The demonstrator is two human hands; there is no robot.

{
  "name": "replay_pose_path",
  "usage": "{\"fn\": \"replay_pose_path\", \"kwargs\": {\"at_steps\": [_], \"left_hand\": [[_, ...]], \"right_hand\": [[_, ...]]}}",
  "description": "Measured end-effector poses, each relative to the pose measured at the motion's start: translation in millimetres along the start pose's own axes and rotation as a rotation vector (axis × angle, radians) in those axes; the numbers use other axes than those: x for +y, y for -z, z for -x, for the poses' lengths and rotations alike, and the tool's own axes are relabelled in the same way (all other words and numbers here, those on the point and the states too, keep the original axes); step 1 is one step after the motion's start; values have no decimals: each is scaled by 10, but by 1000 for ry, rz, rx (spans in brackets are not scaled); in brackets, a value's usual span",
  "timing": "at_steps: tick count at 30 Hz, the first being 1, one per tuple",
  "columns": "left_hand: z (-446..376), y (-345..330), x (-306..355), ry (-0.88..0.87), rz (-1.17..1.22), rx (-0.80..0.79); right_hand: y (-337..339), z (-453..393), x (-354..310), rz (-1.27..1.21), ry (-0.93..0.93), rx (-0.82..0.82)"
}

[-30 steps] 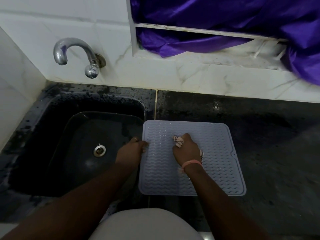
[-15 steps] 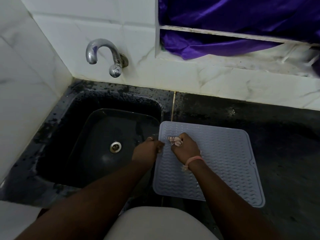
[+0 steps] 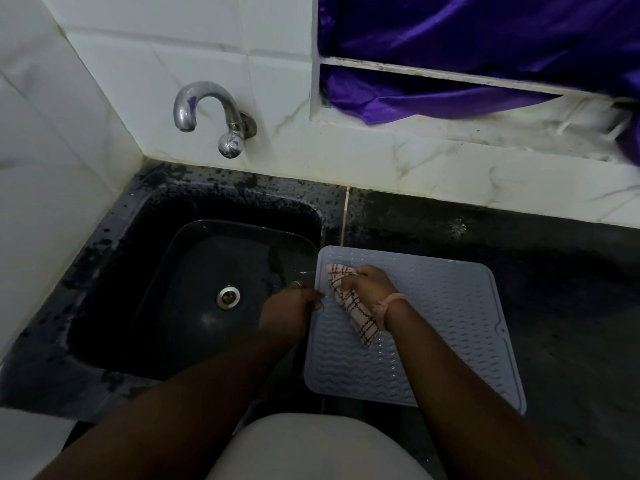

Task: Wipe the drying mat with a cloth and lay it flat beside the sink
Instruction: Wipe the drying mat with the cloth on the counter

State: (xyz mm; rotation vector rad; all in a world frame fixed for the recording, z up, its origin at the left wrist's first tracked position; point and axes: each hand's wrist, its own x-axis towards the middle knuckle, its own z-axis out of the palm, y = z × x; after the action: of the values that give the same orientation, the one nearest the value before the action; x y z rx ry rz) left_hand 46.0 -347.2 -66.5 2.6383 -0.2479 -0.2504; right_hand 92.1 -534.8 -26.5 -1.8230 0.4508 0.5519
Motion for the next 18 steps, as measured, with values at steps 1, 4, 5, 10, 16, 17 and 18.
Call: {"fn": "replay_pose_path", "kwargs": {"at_steps": [1,4,5,10,16,17,18], "left_hand": [[5,-3,-14,-11,-25,-5],[26,-47,-48,-56,-65,-22],[35,-61,-55,-70,-79,-18],[49,-109,22,-72,-100,38],[32,-147,83,94,104,57],[27,-162,91,95,95,65],[39,-171,98,94,93,65]], "right_hand": [[93,14,18,-40,-20,16],[461,94,87,-65,-42,110],[614,125,115,-58,-52,151],[1457,341,359,-55,-122,386],[2032,530,767,9,-99,743],[2061,557,792,48,-92,811],[2063,578,797,95,-83,872]]}}
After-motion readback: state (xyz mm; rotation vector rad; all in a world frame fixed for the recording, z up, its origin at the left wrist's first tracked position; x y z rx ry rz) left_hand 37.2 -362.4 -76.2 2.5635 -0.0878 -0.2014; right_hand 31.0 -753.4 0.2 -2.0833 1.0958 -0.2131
